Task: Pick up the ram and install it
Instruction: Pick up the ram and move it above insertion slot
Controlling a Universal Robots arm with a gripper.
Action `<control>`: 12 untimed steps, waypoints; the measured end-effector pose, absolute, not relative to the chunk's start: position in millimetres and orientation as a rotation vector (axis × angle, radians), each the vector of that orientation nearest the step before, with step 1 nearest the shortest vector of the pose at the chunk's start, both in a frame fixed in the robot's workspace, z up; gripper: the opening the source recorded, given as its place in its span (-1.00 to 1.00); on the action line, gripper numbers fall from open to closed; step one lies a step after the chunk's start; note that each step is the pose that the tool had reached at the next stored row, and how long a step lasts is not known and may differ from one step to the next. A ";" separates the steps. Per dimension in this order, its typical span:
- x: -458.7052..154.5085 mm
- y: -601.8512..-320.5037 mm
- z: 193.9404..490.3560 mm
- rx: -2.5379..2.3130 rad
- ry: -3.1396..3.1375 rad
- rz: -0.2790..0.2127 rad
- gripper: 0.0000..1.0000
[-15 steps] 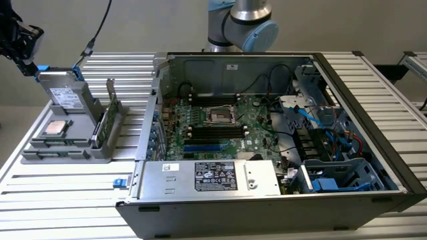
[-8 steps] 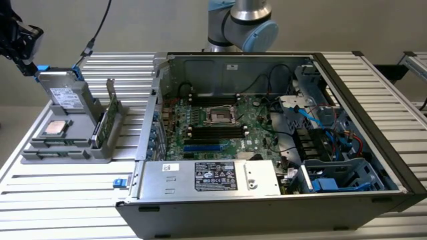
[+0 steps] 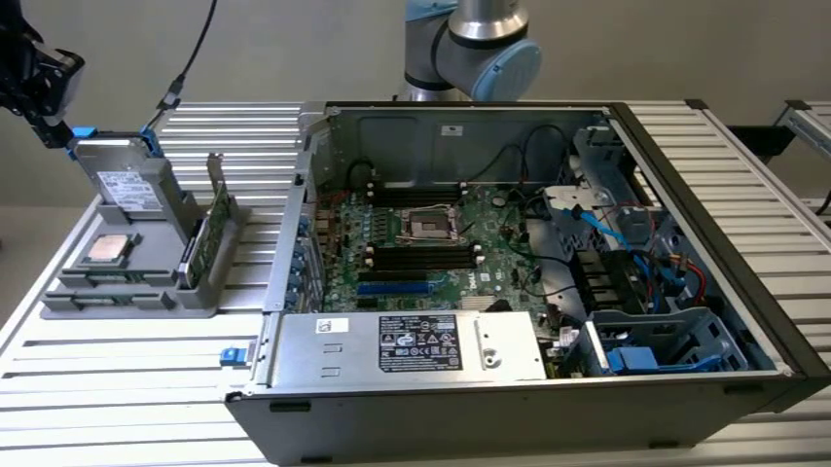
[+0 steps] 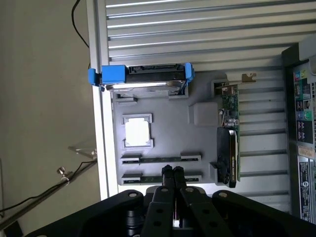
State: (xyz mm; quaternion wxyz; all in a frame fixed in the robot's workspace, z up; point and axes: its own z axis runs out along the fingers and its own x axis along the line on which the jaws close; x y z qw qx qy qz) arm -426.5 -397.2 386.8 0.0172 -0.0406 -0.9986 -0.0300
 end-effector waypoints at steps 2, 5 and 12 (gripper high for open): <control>-427.1 -397.6 386.7 -0.119 -3.103 -0.093 -0.80; -427.7 -397.9 386.8 -0.081 -3.104 -0.093 -0.80; -428.3 -397.9 386.6 0.106 -3.100 -0.089 -0.80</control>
